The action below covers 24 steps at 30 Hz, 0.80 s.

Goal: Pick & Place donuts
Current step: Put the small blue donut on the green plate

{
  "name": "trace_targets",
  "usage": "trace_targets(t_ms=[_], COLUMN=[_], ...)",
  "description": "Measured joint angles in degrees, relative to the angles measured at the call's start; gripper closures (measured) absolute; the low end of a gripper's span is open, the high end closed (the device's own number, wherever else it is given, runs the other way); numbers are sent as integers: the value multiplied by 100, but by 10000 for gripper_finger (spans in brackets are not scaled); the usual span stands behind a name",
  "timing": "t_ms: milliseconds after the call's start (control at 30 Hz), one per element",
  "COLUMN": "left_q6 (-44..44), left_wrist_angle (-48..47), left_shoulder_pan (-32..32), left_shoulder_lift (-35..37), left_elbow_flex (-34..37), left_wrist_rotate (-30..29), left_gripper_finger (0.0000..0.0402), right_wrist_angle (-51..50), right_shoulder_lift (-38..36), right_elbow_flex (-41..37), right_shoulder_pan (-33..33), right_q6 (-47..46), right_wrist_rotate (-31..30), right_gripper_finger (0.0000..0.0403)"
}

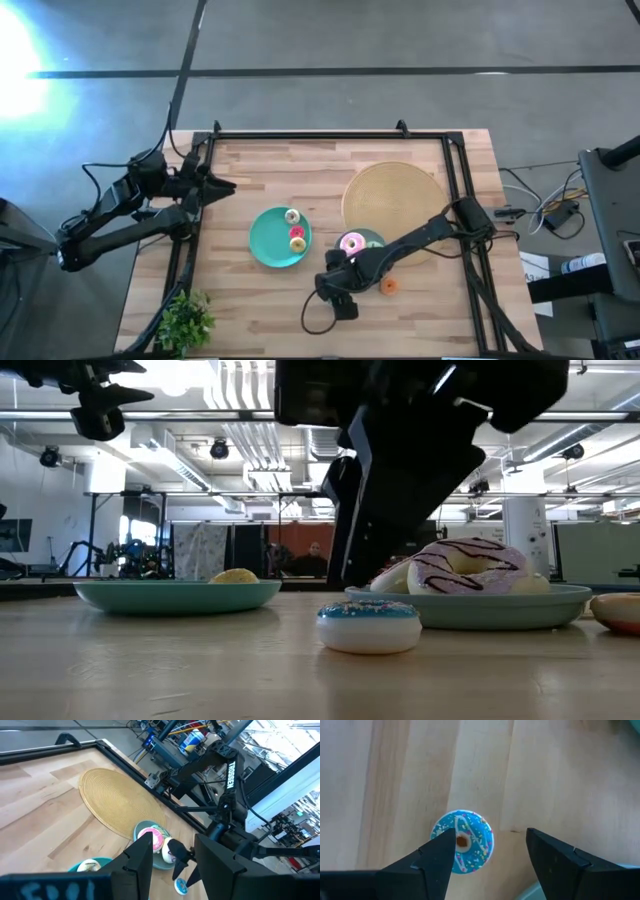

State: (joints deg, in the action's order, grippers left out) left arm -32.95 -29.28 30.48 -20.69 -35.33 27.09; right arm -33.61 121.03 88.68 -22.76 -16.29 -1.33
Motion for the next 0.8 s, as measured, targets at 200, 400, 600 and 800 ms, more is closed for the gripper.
trace_targets(t_ms=[200,400,600,800], left_q6=[5,7,7,11], left_wrist_angle=[-7,-6,-24,-60], left_shoulder_pan=[0,0,1,2], left_shoulder_lift=[0,0,0,7], left_elbow_flex=[0,0,0,0], left_wrist_rotate=[2,3,4,9], left_gripper_finger=[282,282,282,282], right_wrist_angle=[166,309,243,114], right_shoulder_lift=[0,3,266,278], right_elbow_flex=[-106,-219,-74,117], right_shoulder_pan=[16,48,44,44], right_q6=[15,12,-60,-153], right_wrist_rotate=[29,24,44,-13], right_gripper_finger=[170,177,179,179])
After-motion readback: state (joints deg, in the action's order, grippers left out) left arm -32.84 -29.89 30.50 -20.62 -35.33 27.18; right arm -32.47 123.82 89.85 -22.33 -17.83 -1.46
